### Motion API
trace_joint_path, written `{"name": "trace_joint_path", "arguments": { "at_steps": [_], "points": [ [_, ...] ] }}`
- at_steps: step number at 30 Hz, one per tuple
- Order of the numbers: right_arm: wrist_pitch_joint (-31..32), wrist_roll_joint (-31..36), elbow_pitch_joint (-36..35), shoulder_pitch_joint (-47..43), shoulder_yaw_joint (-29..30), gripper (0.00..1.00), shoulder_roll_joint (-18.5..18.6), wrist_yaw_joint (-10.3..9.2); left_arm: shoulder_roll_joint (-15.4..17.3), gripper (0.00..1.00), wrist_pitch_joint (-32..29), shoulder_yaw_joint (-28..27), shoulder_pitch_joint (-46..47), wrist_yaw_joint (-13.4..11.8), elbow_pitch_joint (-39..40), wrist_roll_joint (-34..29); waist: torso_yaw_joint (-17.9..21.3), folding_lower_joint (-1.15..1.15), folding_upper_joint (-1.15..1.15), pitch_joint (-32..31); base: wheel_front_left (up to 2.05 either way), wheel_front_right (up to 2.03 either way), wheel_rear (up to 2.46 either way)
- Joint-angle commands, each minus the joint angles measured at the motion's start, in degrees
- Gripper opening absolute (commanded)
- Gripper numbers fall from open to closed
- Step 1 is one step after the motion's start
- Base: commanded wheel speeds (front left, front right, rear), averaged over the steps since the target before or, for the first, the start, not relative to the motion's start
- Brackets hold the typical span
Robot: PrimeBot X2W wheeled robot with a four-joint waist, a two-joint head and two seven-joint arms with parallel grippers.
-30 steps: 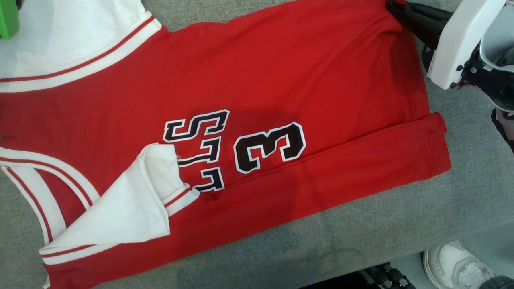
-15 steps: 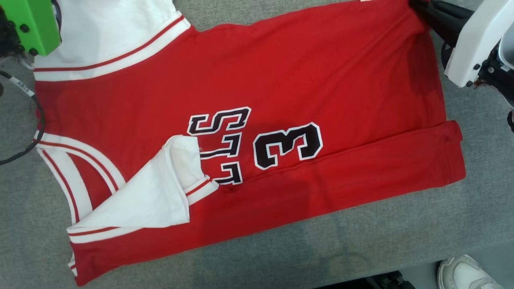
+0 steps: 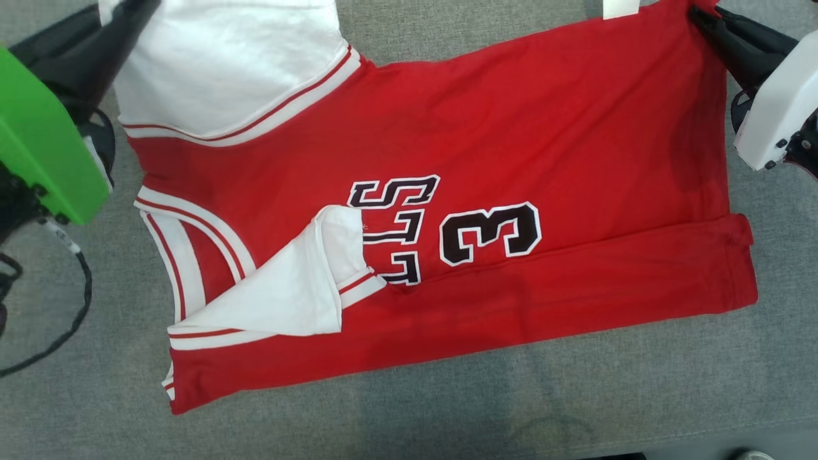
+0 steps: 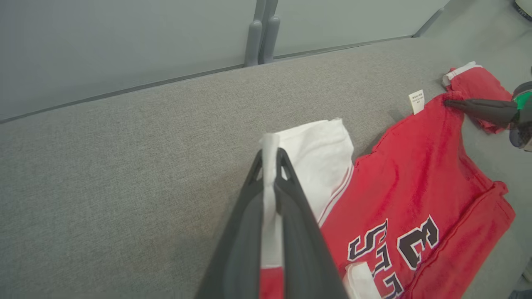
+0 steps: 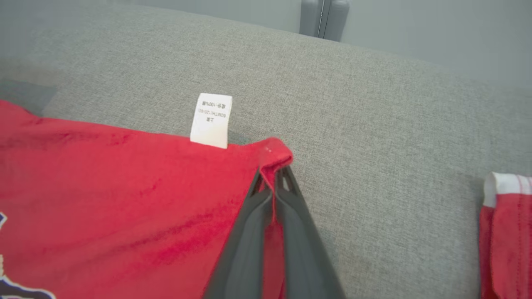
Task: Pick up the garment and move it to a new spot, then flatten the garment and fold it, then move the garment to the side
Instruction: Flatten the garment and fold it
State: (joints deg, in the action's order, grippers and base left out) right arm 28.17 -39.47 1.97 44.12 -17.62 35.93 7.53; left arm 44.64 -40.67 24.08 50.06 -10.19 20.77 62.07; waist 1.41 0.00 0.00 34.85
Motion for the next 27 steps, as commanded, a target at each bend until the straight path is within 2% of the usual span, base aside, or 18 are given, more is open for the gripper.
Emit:
{"name": "trace_joint_path", "arguments": {
  "at_steps": [1,6,9,17,21,27],
  "points": [
    [-1.4,0.81,-0.58,-1.02,-0.28,0.0,0.82,-0.08,0.54,0.0,0.62,-0.42,-2.14,-0.72,1.8,0.7,-0.87,0.0,0.0,-1.0,0.0,0.0,0.0],
    [-6.53,3.26,-3.45,-4.91,-2.53,0.0,4.44,-0.08,1.51,0.0,3.03,-0.95,-10.41,-3.84,10.39,0.85,-0.82,0.0,0.0,-1.81,0.0,0.0,0.0],
    [-9.91,5.19,-4.68,-8.06,-4.54,0.0,7.21,-0.08,2.15,0.0,5.01,-0.78,-17.58,-6.61,16.26,0.29,-0.21,0.0,0.0,-2.37,0.0,0.0,0.0],
    [-17.27,7.91,-6.07,-14.64,-4.84,0.0,10.34,-0.08,3.34,0.0,10.91,0.84,-34.63,-12.1,25.92,-2.22,-0.47,0.0,0.0,-3.56,0.0,0.0,0.0],
    [-21.19,10.12,-8.03,-18.68,-4.08,0.0,12.05,-0.08,2.0,0.0,15.54,0.63,-41.49,-12.7,26.58,-2.33,-1.25,0.0,0.0,-4.58,0.0,0.0,0.0],
    [-24.56,14.8,-10.56,-24.15,-3.65,0.0,14.89,-0.08,0.55,0.0,20.21,1.48,-48.01,-10.26,23.68,-0.94,-1.84,0.0,0.0,-6.26,0.0,0.0,0.0]
  ]
}}
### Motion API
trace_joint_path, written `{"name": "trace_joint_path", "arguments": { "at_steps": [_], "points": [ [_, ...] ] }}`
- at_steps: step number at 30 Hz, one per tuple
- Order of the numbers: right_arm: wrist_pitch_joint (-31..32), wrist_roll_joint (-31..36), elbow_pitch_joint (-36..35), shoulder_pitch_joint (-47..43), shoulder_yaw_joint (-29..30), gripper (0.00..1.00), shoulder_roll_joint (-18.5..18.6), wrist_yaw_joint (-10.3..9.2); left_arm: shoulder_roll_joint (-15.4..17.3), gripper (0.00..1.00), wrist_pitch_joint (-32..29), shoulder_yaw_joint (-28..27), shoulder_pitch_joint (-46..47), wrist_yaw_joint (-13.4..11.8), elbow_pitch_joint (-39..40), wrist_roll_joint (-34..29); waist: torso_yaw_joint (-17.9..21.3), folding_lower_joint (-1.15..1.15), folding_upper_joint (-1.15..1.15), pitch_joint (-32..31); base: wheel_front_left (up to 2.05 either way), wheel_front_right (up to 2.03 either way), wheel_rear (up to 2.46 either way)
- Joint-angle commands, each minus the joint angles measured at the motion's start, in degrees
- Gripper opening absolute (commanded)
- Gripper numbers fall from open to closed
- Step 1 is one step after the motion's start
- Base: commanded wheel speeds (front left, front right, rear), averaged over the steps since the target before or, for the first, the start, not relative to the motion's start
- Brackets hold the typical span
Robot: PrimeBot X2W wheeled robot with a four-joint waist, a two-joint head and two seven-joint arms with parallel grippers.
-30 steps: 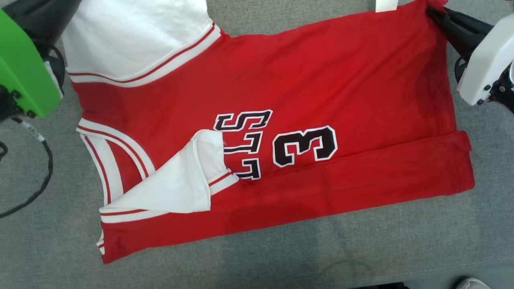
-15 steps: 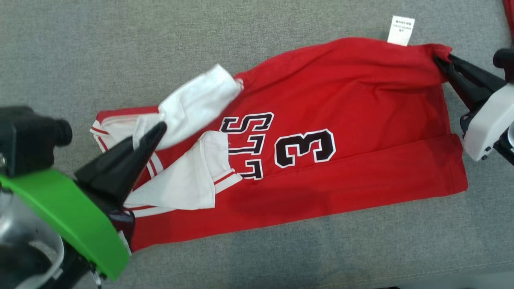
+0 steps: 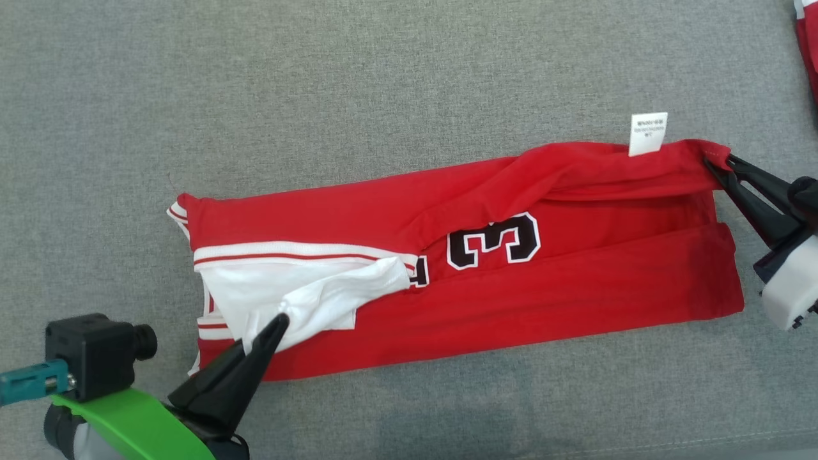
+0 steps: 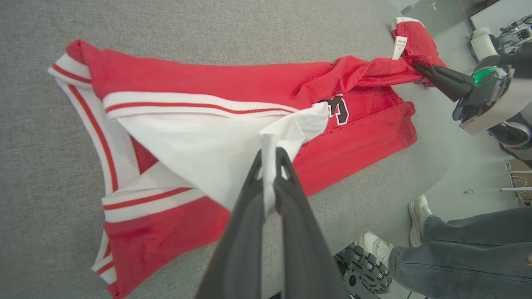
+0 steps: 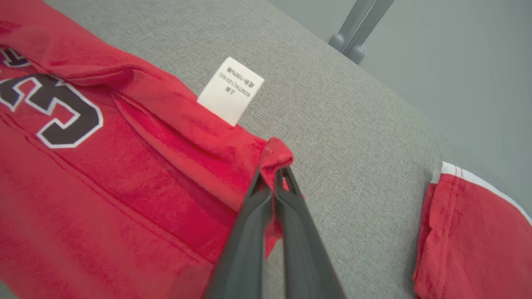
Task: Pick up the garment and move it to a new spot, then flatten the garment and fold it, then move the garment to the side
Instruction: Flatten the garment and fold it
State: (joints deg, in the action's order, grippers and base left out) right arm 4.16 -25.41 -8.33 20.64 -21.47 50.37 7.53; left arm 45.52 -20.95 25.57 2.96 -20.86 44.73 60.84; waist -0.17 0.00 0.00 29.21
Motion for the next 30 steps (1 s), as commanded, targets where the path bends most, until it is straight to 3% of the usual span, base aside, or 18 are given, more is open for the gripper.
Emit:
{"name": "trace_joint_path", "arguments": {
  "at_steps": [1,6,15,23,30],
  "points": [
    [-0.66,1.55,-0.14,-1.35,0.33,0.0,1.02,-0.09,-0.57,0.0,0.95,0.17,-1.65,0.86,-0.87,0.63,-0.27,0.0,0.0,-0.78,0.0,0.0,0.0],
    [-2.98,5.47,0.54,-1.52,-1.64,0.0,2.66,-0.09,-1.33,0.0,1.6,1.43,-3.31,3.45,-5.53,2.38,-0.42,0.0,0.0,-1.79,0.0,0.0,0.0],
    [-8.94,11.83,1.84,7.17,-9.25,0.0,5.07,-0.09,-3.03,0.0,1.16,2.39,-0.5,5.33,-13.41,2.98,-0.92,0.0,0.0,-2.86,0.0,0.0,0.0],
    [-11.99,14.23,3.94,5.1,-13.81,0.0,9.21,-0.08,-4.62,0.0,3.01,1.92,-0.33,6.24,-16.22,3.46,-0.51,0.0,0.0,-2.97,0.0,0.0,0.0],
    [-12.53,15.03,5.05,3.15,-16.76,0.03,9.93,-0.09,-4.32,0.0,3.9,1.31,-0.6,6.19,-16.36,3.07,-0.01,0.0,0.0,-3.09,0.0,0.0,0.0]
  ]
}}
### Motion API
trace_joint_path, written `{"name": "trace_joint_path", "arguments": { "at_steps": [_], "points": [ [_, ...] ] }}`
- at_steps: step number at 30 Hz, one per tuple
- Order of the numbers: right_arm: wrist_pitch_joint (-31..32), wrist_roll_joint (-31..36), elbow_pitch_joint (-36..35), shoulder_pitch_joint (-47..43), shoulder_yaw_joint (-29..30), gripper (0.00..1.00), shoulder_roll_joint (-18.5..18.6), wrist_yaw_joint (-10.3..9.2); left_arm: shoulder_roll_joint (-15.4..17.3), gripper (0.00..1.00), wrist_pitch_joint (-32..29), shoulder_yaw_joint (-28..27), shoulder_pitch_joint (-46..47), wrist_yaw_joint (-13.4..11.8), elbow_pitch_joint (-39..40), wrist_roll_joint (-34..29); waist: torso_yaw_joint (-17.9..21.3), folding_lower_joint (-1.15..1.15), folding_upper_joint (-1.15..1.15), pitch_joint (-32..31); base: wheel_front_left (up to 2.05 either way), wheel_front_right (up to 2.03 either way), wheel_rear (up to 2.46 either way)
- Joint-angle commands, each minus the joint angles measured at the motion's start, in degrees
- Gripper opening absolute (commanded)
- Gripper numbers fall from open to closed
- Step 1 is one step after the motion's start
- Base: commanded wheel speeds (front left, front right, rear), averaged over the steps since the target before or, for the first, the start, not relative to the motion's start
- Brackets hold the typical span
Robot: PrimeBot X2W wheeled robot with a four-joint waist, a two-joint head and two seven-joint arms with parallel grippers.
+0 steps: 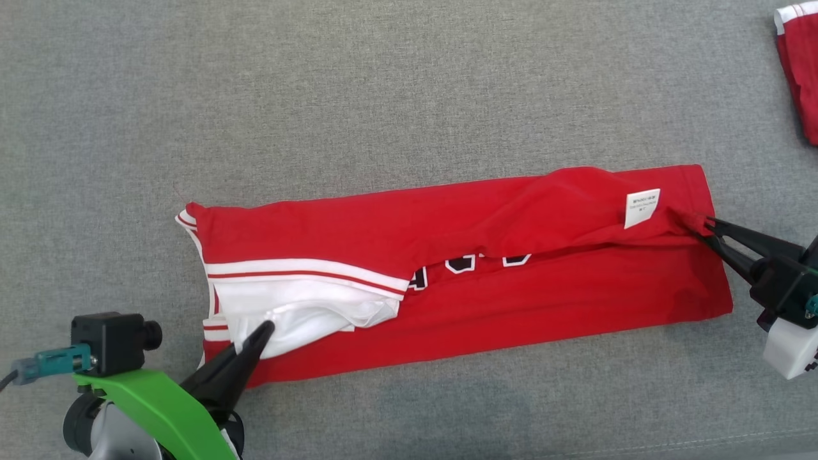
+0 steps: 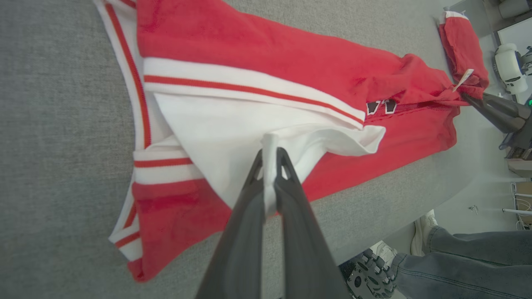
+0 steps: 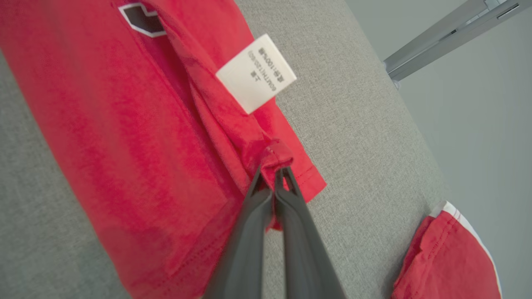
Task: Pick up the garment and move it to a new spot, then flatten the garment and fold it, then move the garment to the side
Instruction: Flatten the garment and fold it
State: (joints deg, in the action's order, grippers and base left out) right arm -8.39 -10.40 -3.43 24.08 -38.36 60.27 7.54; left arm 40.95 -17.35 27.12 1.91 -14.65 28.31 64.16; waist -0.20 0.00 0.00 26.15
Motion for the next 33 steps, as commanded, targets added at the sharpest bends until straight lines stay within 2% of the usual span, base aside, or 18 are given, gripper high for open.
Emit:
{"name": "trace_joint_path", "arguments": {
  "at_steps": [1,2,3,4,7,10,12,15,19,22,25,29,33],
  "points": [
    [-0.17,0.33,0.13,-0.29,-0.24,0.36,-0.03,-0.1,0.2,0.0,0.45,-0.45,0.38,-0.27,0.2,-0.33,0.07,0.0,0.0,-0.1,0.0,0.0,0.0],
    [-0.56,0.48,0.33,-0.15,-0.09,0.71,-0.3,-0.1,0.23,0.31,0.85,-0.67,0.26,-0.6,0.32,-0.58,0.14,0.0,0.0,-0.15,0.0,0.0,0.0],
    [-0.58,0.37,0.73,-0.04,0.39,1.0,-0.75,-0.1,0.24,0.49,1.07,-0.84,0.13,-0.7,0.41,-0.83,0.23,0.0,0.0,-0.25,0.0,0.0,0.0],
    [-0.53,0.08,0.82,-0.09,0.73,1.0,-1.23,-0.1,0.51,1.0,1.47,-0.96,0.03,-1.07,0.46,-1.51,0.3,0.0,0.0,-0.4,0.0,0.0,0.0],
    [-0.77,-2.03,-0.02,-1.66,1.84,1.0,-1.81,-0.1,1.89,1.0,2.14,-0.84,-0.81,-2.33,0.69,-4.11,0.33,0.0,0.0,-1.1,0.0,0.0,0.0],
    [1.16,-6.52,-2.79,-5.35,3.63,1.0,-0.13,-0.1,3.38,1.0,3.14,-0.32,-2.67,-4.06,2.27,-7.33,0.13,0.0,0.0,-2.05,0.0,0.0,0.0],
    [3.65,-12.4,-4.07,-8.18,9.3,1.0,-1.02,-0.1,4.52,1.0,4.96,-1.1,-4.17,-5.72,4.24,-9.95,0.23,0.0,0.0,-2.46,0.0,0.0,0.0],
    [7.14,-21.46,-3.15,-13.66,21.19,1.0,-7.09,-0.09,3.05,1.0,10.59,-4.03,-5.74,-7.92,6.82,-12.03,0.59,0.0,0.0,-2.31,0.0,0.0,0.0],
    [13.13,-27.28,-0.31,-16.67,29.71,1.0,-15.65,-0.05,0.47,1.0,17.86,-6.78,-3.09,-8.91,7.41,-15.98,-0.34,0.0,0.0,-1.38,0.0,0.0,0.0],
    [16.92,-29.72,2.6,-16.28,31.99,1.0,-22.0,-0.09,-0.39,1.0,22.33,-7.52,-0.28,-9.44,5.56,-20.69,-1.65,0.0,0.0,-0.78,0.0,0.0,0.0],
    [20.05,-31.0,5.08,-15.15,32.8,1.0,-25.74,-0.06,-1.6,1.0,25.53,-7.36,1.59,-10.33,3.5,-24.2,-2.88,0.0,0.0,-0.66,0.0,0.0,0.0],
    [24.66,-32.06,7.84,-14.69,32.61,1.0,-28.09,-0.05,-3.62,1.0,28.74,-8.01,1.68,-11.73,1.69,-25.94,-3.8,0.0,0.0,-0.84,0.0,0.0,0.0],
    [30.3,-34.71,9.91,-14.85,31.22,1.0,-29.75,-0.02,-4.36,1.0,30.21,-7.42,1.39,-11.69,0.2,-27.6,-4.61,0.0,0.0,-1.46,0.0,0.0,0.0]
  ]
}}
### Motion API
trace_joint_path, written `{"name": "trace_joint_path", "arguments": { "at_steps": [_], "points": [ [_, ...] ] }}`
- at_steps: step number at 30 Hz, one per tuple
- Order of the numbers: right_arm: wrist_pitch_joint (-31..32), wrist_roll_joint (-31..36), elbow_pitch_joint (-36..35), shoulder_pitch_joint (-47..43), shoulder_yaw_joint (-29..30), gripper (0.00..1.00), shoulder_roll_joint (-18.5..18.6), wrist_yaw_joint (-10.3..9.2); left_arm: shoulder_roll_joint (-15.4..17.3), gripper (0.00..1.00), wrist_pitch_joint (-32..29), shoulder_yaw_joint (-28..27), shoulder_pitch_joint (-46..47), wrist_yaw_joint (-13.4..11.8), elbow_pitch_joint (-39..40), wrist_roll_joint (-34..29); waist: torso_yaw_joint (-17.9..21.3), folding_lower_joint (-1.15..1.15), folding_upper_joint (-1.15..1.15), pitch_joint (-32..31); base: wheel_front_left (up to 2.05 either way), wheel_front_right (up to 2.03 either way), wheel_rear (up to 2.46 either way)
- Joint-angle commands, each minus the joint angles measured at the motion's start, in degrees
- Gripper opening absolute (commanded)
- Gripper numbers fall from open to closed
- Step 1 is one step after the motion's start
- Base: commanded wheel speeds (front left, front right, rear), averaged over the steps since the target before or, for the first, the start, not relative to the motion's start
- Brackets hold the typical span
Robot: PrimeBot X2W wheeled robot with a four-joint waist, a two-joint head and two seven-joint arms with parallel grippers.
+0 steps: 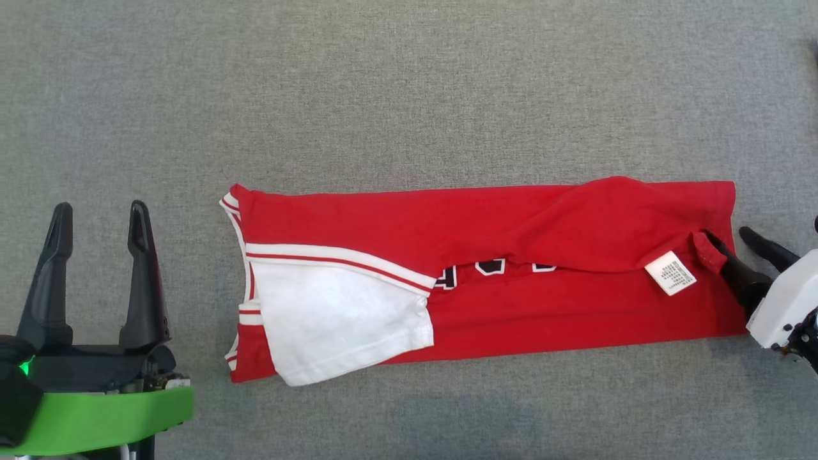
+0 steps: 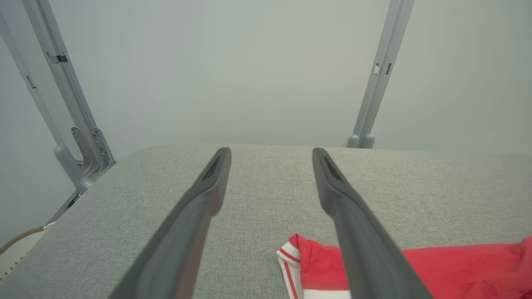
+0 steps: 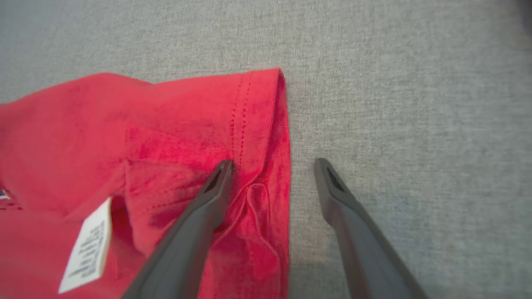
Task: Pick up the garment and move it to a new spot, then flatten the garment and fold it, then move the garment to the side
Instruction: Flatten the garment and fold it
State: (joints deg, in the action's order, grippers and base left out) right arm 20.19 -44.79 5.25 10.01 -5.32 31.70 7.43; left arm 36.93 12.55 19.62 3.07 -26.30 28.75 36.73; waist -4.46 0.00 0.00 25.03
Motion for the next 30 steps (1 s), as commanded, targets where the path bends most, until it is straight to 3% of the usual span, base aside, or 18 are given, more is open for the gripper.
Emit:
{"name": "trace_joint_path", "arguments": {
  "at_steps": [1,4,5,6,7,10,14,21,26,30],
  "points": [
    [3.53,-1.21,1.56,-1.13,-2.47,1.0,-1.39,0.15,-0.66,1.0,0.52,0.21,0.29,0.1,-0.51,-0.41,-0.55,0.0,0.0,-0.6,0.0,0.0,0.0],
    [9.44,-4.09,1.77,-2.43,-3.78,1.0,-1.55,0.18,-1.13,1.0,0.9,0.47,-0.19,0.24,-1.42,-0.7,-1.04,0.0,0.0,-1.42,0.0,0.0,0.0],
    [10.86,-4.63,1.41,-2.57,-3.96,0.8,-1.21,0.21,-1.29,1.0,1.07,0.47,-0.45,0.26,-1.78,-0.69,-1.16,0.0,0.0,-1.66,0.0,0.0,0.0],
    [12.04,-5.01,1.11,-2.56,-3.72,0.32,-0.75,0.21,-1.47,1.0,1.1,0.37,-0.84,0.23,-2.11,-0.42,-1.25,0.0,0.0,-1.9,0.0,0.0,0.0],
    [13.06,-5.49,0.75,-2.45,-3.34,0.0,-0.18,0.2,-1.53,1.0,1.22,0.32,-1.14,0.32,-2.38,-0.2,-1.31,0.0,0.0,-2.11,0.0,0.0,0.0],
    [14.68,-6.06,0.35,-1.87,-1.62,0.0,1.29,0.17,-1.68,1.0,1.36,0.36,-1.56,0.52,-2.96,0.06,-1.42,0.0,0.0,-2.62,0.0,0.0,0.0],
    [16.37,-4.77,1.63,0.87,5.6,0.0,5.48,-0.05,-2.55,1.0,1.59,0.9,-2.34,1.44,-4.5,0.5,-1.68,0.0,0.0,-3.74,0.0,0.0,0.0],
    [20.87,-1.01,2.19,2.91,17.78,0.0,8.78,0.01,-4.64,1.0,2.13,3.33,-4.13,5.27,-9.34,2.18,-2.79,0.0,0.0,-7.08,0.0,0.0,0.0],
    [27.16,-4.83,-7.44,2.24,17.14,0.0,3.05,0.06,-5.66,1.0,2.25,3.35,-6.61,7.53,-14.54,4.54,-3.09,0.0,0.0,-11.15,0.0,0.0,0.0],
    [31.7,-5.86,-16.58,-0.06,10.51,0.0,-4.31,0.07,-6.71,1.0,2.51,3.08,-7.82,8.79,-17.22,4.86,-3.13,0.0,0.0,-13.47,0.0,0.0,0.0]
  ]
}}
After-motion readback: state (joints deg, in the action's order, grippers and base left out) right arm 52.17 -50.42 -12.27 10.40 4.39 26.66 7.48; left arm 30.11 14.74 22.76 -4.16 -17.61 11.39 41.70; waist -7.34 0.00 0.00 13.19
